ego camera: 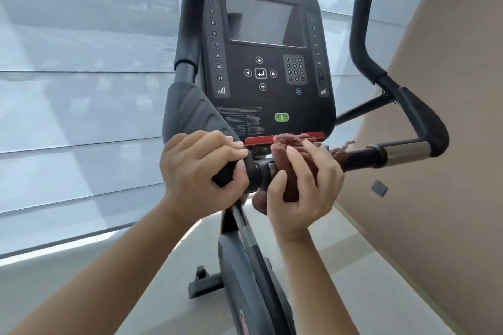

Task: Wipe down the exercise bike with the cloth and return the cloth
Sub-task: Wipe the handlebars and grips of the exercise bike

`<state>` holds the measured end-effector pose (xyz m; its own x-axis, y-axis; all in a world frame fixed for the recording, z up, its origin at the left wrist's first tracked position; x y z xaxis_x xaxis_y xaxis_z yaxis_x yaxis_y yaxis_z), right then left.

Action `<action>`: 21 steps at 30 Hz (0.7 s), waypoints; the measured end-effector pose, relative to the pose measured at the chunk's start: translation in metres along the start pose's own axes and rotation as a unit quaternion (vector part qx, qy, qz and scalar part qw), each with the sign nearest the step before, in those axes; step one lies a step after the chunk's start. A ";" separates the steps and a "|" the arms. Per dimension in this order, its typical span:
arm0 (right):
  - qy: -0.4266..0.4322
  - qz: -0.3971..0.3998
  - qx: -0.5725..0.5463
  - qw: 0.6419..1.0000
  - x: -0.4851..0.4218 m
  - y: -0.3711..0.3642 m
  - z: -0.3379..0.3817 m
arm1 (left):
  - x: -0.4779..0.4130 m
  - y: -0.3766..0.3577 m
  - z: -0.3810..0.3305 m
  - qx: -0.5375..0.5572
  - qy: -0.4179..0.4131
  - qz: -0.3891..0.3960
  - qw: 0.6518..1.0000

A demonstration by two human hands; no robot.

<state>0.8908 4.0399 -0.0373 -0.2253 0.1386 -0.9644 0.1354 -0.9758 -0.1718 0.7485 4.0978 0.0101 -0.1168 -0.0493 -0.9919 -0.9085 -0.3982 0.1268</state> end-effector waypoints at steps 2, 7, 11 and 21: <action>0.019 -0.011 -0.017 1.000 0.008 -0.004 0.016 | 0.000 -0.002 0.000 -0.009 0.007 0.018 1.000; 0.103 -0.042 -0.010 0.994 0.005 0.005 -0.004 | 0.001 -0.004 -0.002 -0.036 0.022 0.050 0.998; -0.032 -0.118 0.006 0.992 0.006 0.012 -0.039 | 0.001 -0.004 -0.001 -0.035 0.034 0.036 0.998; 0.076 -0.082 -0.013 0.994 0.021 0.001 -0.015 | 0.002 -0.004 -0.003 -0.041 0.028 0.021 0.999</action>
<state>0.9009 4.0444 -0.0611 -0.0984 0.3202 -0.9422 0.1336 -0.9340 -0.3314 0.7530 4.0963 0.0081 -0.1292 -0.1170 -0.9847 -0.8673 -0.4680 0.1694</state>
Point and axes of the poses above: each hand's wrist, its own x-axis away from the middle knuckle, its own y-axis out of the back of the hand, z = x × y, the point moved 9 cm from there along -x, towards the middle knuckle, and after that the axes turned 4 degrees about -z, right-handed, at the moved point
